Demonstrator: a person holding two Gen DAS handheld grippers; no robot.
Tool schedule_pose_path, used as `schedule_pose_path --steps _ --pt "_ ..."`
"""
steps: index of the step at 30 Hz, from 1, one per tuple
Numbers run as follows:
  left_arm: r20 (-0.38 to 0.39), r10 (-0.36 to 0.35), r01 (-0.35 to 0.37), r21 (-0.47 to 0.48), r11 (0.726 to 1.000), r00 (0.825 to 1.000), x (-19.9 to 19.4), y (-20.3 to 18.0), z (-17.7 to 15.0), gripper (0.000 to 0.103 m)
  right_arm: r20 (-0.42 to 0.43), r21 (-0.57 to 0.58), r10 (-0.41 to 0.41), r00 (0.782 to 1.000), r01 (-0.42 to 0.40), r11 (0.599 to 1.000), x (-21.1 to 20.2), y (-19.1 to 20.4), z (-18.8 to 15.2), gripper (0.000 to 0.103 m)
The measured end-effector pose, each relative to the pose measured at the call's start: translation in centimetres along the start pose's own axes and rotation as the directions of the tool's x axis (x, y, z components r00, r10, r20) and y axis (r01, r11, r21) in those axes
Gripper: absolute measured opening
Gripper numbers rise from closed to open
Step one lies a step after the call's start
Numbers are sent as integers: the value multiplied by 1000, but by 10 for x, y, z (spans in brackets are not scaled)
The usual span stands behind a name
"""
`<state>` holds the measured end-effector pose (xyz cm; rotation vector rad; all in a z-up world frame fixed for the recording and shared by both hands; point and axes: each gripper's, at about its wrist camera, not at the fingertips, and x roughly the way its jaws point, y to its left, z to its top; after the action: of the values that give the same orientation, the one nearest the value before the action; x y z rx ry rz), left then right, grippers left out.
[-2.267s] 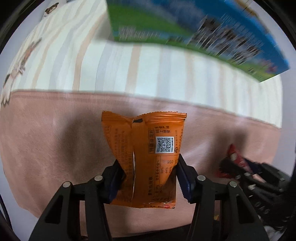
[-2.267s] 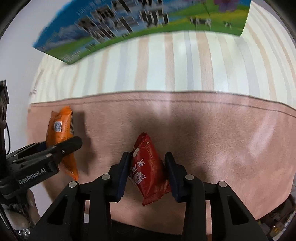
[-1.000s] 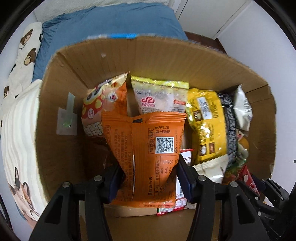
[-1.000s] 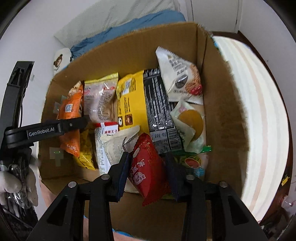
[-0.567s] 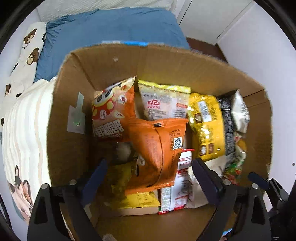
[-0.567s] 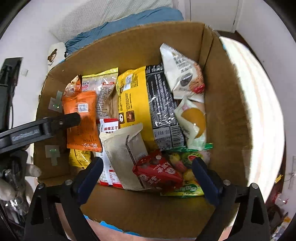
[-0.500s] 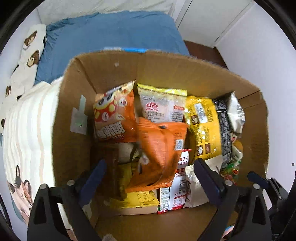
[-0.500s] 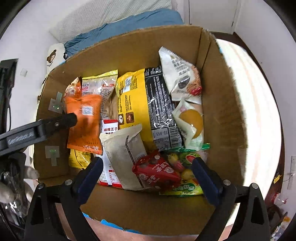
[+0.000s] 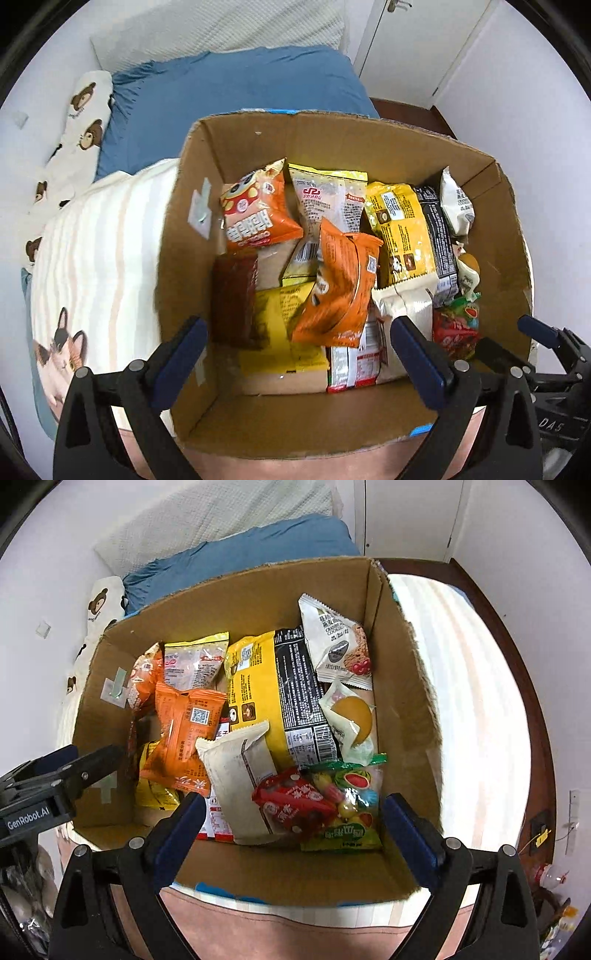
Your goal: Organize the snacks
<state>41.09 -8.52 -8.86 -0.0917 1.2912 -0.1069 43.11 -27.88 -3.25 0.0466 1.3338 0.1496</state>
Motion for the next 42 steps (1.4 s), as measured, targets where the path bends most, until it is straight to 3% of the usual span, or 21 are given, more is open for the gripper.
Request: schedule_pose_path --steps 6,16,26,37,42 --pt "105 27 -27 -3 1000 994 -41 -2 -24 102 88 -10 2 996 -1 1000 -39 1 -20 99" --pt "283 41 -48 17 999 958 -122 -14 -88 102 260 -41 19 965 -8 999 -126 10 -79 100" --pt "396 27 -33 8 999 918 -192 -19 -148 102 386 -87 40 922 -7 996 -216 19 -155 100" --pt "487 65 -88 26 996 871 -252 -27 -194 102 461 -116 51 886 3 993 -281 25 -211 101" --pt "501 55 -89 43 995 863 -264 -34 -207 102 485 -125 43 874 20 992 -301 26 -227 101"
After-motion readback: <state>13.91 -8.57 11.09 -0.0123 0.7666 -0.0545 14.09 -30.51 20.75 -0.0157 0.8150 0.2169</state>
